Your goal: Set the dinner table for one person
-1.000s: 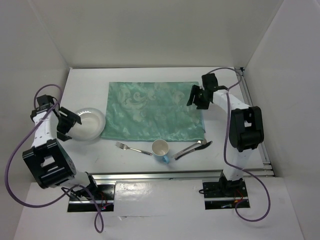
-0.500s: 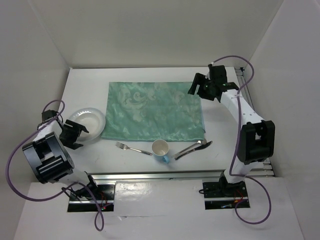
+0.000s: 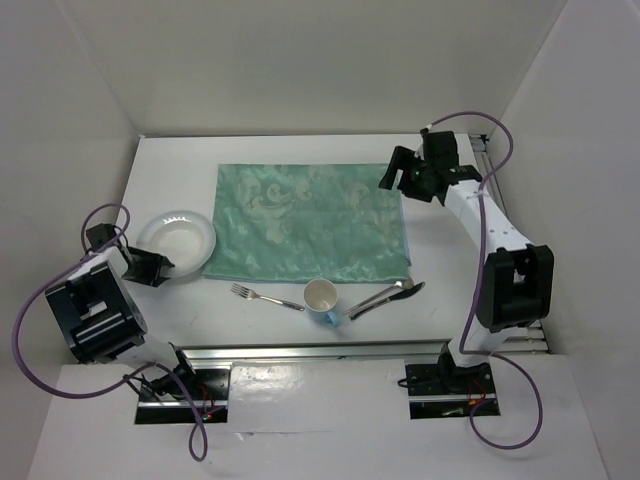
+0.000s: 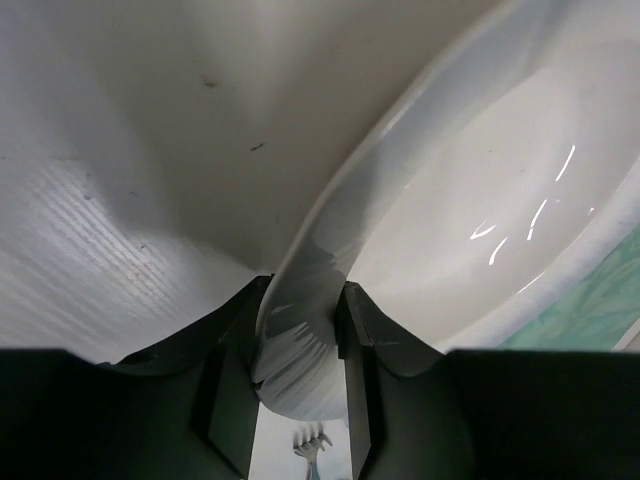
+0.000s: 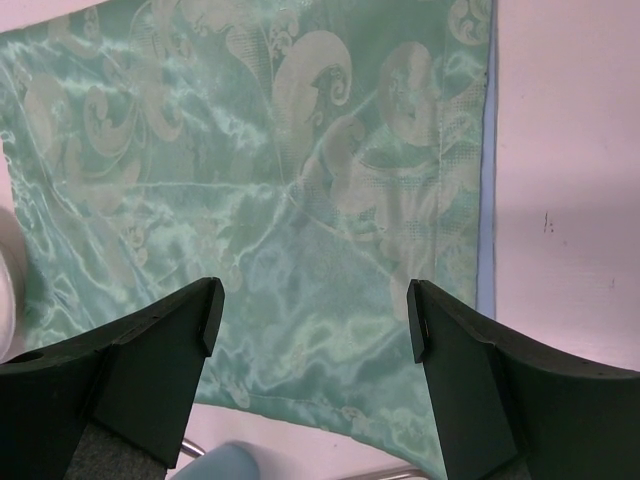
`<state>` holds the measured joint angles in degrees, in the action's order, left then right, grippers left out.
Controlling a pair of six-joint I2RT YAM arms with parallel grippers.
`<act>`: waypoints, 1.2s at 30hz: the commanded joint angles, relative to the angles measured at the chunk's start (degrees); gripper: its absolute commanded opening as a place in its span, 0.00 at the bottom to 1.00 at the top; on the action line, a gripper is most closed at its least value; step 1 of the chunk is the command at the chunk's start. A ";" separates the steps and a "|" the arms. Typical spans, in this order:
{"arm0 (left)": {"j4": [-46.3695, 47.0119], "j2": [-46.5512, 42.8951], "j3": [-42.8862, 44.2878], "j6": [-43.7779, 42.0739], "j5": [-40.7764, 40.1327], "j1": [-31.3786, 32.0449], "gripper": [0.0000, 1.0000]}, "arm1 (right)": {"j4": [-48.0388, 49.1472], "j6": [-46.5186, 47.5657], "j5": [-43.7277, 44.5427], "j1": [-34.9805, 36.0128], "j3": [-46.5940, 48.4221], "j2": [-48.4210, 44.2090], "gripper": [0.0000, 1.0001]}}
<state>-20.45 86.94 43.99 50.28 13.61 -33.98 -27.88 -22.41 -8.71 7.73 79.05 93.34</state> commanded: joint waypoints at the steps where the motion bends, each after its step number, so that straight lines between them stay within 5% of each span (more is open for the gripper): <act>1: 2.69 -0.28 -0.13 1.05 -0.51 0.40 0.28 | -0.77 0.79 0.10 -0.34 -0.30 -4.39 0.86; 4: 0.68 -2.55 1.01 1.05 0.02 0.40 0.01 | -0.77 0.79 0.62 -0.34 -0.30 -5.01 0.86; 14: -0.74 -13.63 13.56 -1.67 4.93 5.32 0.00 | -1.83 0.27 1.15 -0.34 0.76 -6.06 0.86; 25: -1.70 -11.79 25.09 -8.61 11.17 16.47 0.00 | -2.36 0.27 1.68 -0.34 -0.30 -6.59 0.86; 36: 4.63 8.67 38.33 -9.68 18.47 36.95 0.00 | -5.25 0.27 2.37 -0.34 -2.13 -8.96 0.85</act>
<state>-23.51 92.36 75.44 40.56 25.63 0.01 -31.24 -22.63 -7.53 7.73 78.00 88.44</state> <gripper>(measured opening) 0.316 0.852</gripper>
